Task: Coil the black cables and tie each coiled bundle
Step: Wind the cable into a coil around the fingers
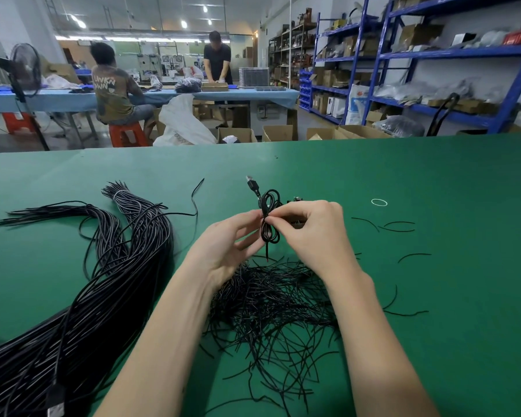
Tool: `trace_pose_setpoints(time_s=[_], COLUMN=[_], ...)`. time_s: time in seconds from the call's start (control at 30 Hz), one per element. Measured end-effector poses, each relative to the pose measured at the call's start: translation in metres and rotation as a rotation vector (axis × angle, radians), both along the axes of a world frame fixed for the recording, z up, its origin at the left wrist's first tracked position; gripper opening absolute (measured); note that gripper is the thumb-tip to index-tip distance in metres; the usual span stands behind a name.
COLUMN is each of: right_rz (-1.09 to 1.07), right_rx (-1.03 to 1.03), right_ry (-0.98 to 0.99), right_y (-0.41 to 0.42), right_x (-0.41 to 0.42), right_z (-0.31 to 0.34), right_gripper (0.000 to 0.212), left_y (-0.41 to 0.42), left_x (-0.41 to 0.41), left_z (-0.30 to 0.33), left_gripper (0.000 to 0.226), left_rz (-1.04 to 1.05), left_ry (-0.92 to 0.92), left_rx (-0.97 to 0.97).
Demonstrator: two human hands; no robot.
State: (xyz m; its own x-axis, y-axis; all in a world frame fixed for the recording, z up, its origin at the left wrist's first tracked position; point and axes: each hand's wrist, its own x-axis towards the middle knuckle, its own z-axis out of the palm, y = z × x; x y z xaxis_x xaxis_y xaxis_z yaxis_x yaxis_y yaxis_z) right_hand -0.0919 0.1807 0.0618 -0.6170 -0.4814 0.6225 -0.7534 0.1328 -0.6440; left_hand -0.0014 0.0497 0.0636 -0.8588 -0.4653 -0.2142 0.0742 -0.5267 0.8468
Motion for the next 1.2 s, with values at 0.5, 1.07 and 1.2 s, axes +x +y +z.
trace_pose_setpoints(time_s=[0.5,1.07,1.2], right_rz=[0.202,0.155,0.054], right_rx=[-0.106,-0.096,-0.103], right_ry=[-0.07,0.112,0.138], right_y=[0.01,0.004,0.001], right_x=[-0.001,0.003,0.004], right_z=[0.0,0.003,-0.001], right_gripper=[0.01,0.008,0.004], left_y=[0.002,0.005,0.006], left_x=[0.01,0.008,0.008], left_z=[0.001,0.001,0.0], left_gripper=[0.025,0.042,0.03], left_rz=[-0.233,-0.103,-0.113], left_ry=[0.001,0.088,0.158], left_rx=[0.216,0.163,0.017])
